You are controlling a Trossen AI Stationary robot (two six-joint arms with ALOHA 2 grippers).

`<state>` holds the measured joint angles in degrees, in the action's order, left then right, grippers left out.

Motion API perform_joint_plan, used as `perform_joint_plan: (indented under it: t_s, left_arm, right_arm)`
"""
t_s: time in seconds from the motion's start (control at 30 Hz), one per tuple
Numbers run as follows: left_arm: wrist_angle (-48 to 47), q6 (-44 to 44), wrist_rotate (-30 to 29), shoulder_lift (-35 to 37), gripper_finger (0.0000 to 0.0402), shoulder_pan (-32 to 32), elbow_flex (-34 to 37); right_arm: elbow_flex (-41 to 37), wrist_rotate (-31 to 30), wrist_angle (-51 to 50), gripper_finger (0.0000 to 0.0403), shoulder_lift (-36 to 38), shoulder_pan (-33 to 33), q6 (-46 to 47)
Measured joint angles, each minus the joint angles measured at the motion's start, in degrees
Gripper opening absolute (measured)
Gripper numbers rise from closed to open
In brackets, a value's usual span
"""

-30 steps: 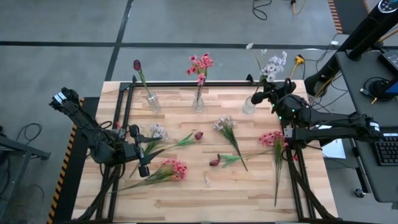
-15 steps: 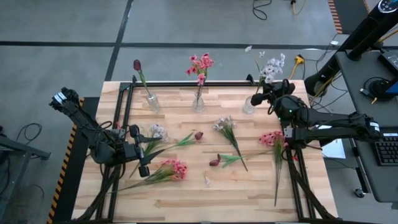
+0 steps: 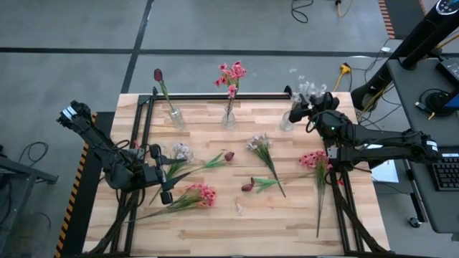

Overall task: Sort flowers into vase by color
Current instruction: Put the right white flowers into the right transparent vase, then put the bottom purple tulip into the left transparent vase

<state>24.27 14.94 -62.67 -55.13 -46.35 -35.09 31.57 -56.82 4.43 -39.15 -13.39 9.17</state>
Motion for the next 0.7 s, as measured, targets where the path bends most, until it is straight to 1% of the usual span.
perform_joint_plan:
  t_s: [0.23,0.37,0.5,0.57,0.7]
  left_arm:
    - [-0.1,-0.4,0.0,0.0,0.0178,0.0,0.0]
    - [-0.3,-0.7,0.0,0.0,0.0178,0.0,0.0]
    - [-0.8,-2.3,0.0,0.0,0.0178,0.0,0.0]
    - [-1.8,-3.8,0.0,0.0,0.0178,0.0,0.0]
    - [-2.7,-7.8,0.2,-0.4,0.0178,0.0,0.0]
  right_arm:
    - [0.2,0.2,-1.3,0.0170,0.2,0.1,1.3]
    - [1.5,1.9,-1.3,0.0188,0.2,1.2,1.2]
    - [3.8,1.9,-1.8,0.0201,0.1,2.9,-0.6]
    - [5.3,1.9,-3.9,0.0204,0.1,3.5,-0.7]
    - [9.7,1.9,-11.9,0.0206,0.0,4.0,1.0]
